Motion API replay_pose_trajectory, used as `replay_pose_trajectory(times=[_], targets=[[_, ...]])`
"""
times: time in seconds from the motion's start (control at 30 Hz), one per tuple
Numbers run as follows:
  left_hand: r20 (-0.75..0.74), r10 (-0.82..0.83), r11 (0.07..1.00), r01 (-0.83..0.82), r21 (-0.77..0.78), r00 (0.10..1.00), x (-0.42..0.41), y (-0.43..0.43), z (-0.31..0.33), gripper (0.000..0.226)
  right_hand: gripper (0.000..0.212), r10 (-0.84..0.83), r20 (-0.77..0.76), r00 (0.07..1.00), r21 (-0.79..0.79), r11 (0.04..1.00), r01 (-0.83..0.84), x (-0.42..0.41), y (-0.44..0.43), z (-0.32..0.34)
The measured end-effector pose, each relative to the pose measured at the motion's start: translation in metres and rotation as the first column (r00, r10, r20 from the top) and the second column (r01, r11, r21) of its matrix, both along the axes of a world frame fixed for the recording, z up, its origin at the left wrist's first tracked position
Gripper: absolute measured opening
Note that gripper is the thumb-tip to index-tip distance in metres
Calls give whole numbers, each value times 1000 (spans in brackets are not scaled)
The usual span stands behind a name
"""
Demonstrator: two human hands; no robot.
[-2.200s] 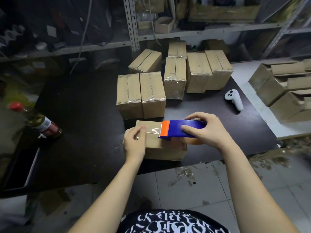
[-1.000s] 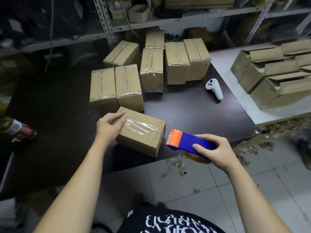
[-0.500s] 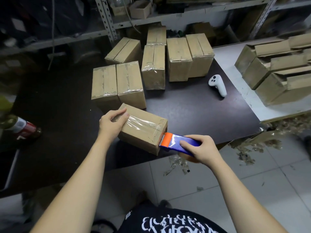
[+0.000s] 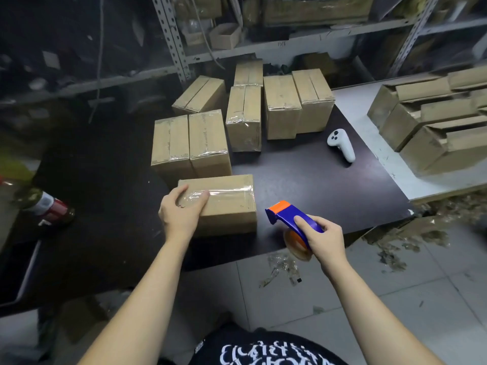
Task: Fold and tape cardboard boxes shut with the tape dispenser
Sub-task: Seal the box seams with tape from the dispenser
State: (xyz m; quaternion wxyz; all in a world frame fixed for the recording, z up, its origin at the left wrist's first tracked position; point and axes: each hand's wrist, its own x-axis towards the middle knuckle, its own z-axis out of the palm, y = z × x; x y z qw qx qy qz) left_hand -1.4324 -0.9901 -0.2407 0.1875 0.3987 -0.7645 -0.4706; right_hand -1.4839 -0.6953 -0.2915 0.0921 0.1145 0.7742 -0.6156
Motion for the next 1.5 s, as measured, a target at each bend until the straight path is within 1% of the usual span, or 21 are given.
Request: replay_pose_trajectory(times=[0.1,0.2,0.27,0.33,0.37,0.43,0.5,0.53,0.6,0.7,0.8,0.87,0.93,1.07,1.13,1.2,1.27,1.33,1.4,1.47,1.5], targets=[[-10,69,995,-69,-78,998,3,7,-1,45,21,-28,35,999,-35,999,30,5,-2,2],[32,30,995,-27,-99,999,10,7,-4,43,27,-76,91,993,-67,994,82,7,-6,5],[75,9,997,-3,-79,997,16,2,-3,49,42,-170,223,960,-91,977,194,4,-11,3],[104,14,997,-6,-71,995,21,-3,-1,56,58,-275,415,867,-118,929,351,-1,-15,-3],[117,25,997,-17,-71,993,24,-3,0,59,64,-291,508,811,-152,896,416,-3,-16,-7],[162,64,995,-51,-84,985,28,-2,2,59,72,-235,637,734,-282,815,506,-4,-18,-10],[211,126,988,-103,-116,969,32,4,5,54,83,-150,687,711,-379,761,526,-3,-21,-17],[221,147,986,-124,-113,964,34,8,5,52,85,-119,686,718,-399,764,507,-2,-22,-19],[217,146,988,-132,-76,965,40,14,7,52,80,-70,665,744,-417,791,447,3,-25,-18],[191,62,998,-62,-8,980,52,21,7,49,74,-17,615,788,-432,829,355,8,-28,-14],[185,-4,999,10,-33,983,62,22,4,39,53,-3,516,856,-433,862,265,12,-34,-6],[202,21,998,-8,-66,979,66,25,3,44,45,42,439,897,-444,879,176,19,-38,1],[202,44,998,-35,-49,978,67,36,5,51,41,76,357,931,-457,884,102,24,-41,6],[169,45,997,-56,60,985,67,63,10,55,39,98,231,968,-349,937,-12,34,-43,21],[175,24,997,-37,71,984,69,67,12,50,41,86,185,979,-304,952,-26,42,-43,28],[132,-12,998,5,57,991,70,62,13,36,34,72,138,988,-242,970,-37,52,-40,38],[43,-73,997,72,41,996,70,53,19,14,35,56,43,998,-157,986,-49,60,-38,44],[-44,-206,977,208,38,977,66,46,30,4,46,60,-66,996,-89,994,-65,66,-36,49],[-137,-342,927,357,111,930,59,44,45,7,53,83,-154,985,-50,995,-92,74,-36,58],[-196,-438,838,477,264,877,48,44,57,15,56,129,-198,972,-11,991,-134,81,-36,65],[-195,-483,787,520,331,854,43,43,61,18,56,158,-223,962,10,987,-160,87,-37,69]])
